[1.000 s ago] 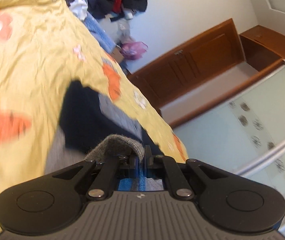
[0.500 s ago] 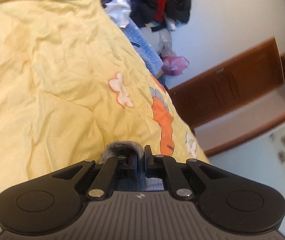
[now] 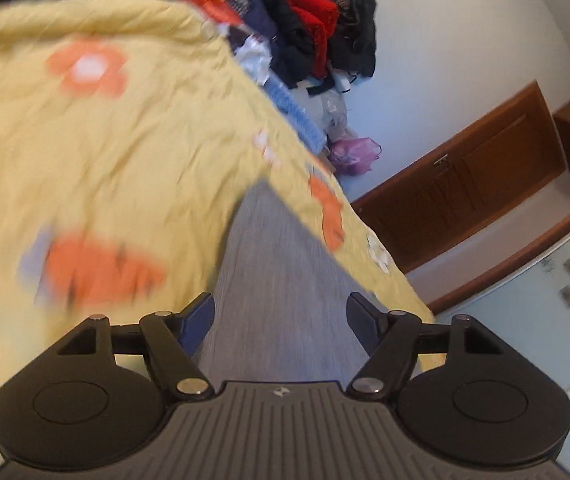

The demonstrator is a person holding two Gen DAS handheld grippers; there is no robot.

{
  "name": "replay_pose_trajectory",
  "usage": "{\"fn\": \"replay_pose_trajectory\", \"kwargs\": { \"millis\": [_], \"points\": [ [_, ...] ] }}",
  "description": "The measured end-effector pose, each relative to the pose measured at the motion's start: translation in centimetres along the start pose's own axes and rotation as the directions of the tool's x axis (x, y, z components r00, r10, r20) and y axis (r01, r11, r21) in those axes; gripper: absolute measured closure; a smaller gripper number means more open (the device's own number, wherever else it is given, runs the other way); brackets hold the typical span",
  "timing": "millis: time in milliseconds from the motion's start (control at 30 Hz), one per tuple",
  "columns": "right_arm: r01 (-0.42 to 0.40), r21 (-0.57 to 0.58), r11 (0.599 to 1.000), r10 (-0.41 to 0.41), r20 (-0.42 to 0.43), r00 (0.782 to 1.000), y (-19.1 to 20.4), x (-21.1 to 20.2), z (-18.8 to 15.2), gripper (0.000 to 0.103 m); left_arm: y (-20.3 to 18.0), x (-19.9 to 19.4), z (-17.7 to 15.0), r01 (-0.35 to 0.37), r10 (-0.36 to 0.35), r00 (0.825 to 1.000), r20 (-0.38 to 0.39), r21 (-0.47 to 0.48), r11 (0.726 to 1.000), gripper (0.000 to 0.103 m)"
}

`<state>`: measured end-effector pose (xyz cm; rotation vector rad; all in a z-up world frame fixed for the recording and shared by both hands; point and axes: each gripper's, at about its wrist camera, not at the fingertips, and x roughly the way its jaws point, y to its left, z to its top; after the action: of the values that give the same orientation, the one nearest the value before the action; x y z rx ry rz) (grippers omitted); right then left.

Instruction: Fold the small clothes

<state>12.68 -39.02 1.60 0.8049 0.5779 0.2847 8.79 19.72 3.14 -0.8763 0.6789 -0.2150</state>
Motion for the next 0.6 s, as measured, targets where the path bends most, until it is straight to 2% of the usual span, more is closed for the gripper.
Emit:
{"fn": "replay_pose_trajectory", "kwargs": {
  "millis": [33,133,267,300,367,433,600],
  "points": [
    [0.002,0.015,1.000,-0.002,0.014,1.000,-0.2,-1.7,-1.0,0.020,0.9,-0.8,-1.4,0.023,-0.023,1.000,-0.007,-0.046,0.999,0.030],
    [-0.032,0.107,0.994,0.031,0.013,0.999,-1.1,-5.0,-3.8,0.020,2.7,-1.9,-4.2,0.034,-0.038,0.999,-0.028,-0.135,0.990,0.030],
    [0.037,0.091,0.995,-0.033,-0.044,0.998,-0.8,-5.5,-6.1,0.020,3.8,-0.6,-5.4,0.035,-0.044,0.998,-0.041,-0.192,0.981,0.030],
    [0.056,0.091,0.994,-0.052,-0.046,0.998,-0.8,-5.0,-6.4,0.020,3.8,0.1,-5.4,0.030,-0.038,0.999,-0.039,-0.194,0.981,0.031],
    [0.079,0.075,0.994,-0.075,-0.054,0.996,-0.9,-4.0,-7.4,0.021,2.8,0.9,-5.2,0.021,-0.022,1.000,-0.003,-0.177,0.984,0.026],
    [0.099,0.066,0.993,-0.099,-0.010,0.995,-0.4,-3.0,-8.0,0.022,2.0,2.2,-5.0,0.009,-0.006,1.000,0.019,-0.164,0.986,0.026],
    [0.072,0.134,0.988,-0.075,0.017,0.997,0.6,0.9,-7.6,0.023,0.1,5.0,-4.6,-0.035,0.037,0.999,0.030,-0.085,0.996,0.026]
  ]
}}
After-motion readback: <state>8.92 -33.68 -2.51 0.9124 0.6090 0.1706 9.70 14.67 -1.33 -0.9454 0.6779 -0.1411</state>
